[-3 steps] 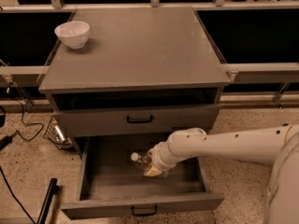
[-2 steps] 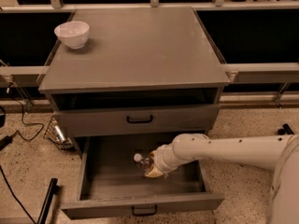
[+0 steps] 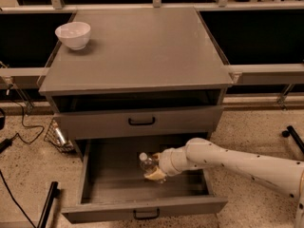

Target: Place water bottle into middle drawer

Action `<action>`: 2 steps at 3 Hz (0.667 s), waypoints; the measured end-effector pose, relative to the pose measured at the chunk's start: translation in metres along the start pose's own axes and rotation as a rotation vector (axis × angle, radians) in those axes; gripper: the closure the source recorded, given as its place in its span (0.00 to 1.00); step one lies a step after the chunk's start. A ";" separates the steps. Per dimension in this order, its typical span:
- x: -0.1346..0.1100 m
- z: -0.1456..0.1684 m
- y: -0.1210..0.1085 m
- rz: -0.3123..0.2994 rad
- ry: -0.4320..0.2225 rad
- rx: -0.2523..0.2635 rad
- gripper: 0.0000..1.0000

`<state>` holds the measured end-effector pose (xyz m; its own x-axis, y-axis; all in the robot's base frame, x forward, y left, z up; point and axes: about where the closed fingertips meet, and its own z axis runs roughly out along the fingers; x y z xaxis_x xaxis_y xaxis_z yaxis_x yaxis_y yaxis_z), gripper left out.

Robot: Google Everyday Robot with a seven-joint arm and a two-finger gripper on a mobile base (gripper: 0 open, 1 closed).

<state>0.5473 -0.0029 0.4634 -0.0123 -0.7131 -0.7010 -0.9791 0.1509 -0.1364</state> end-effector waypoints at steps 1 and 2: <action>-0.004 -0.001 -0.003 0.035 -0.096 0.004 1.00; -0.005 -0.002 -0.003 0.061 -0.170 0.004 1.00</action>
Offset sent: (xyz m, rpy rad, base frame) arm 0.0048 -0.0039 0.0097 0.2741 0.0176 -0.0385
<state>0.5499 -0.0015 0.4685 -0.0366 -0.5768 -0.8161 -0.9769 0.1928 -0.0925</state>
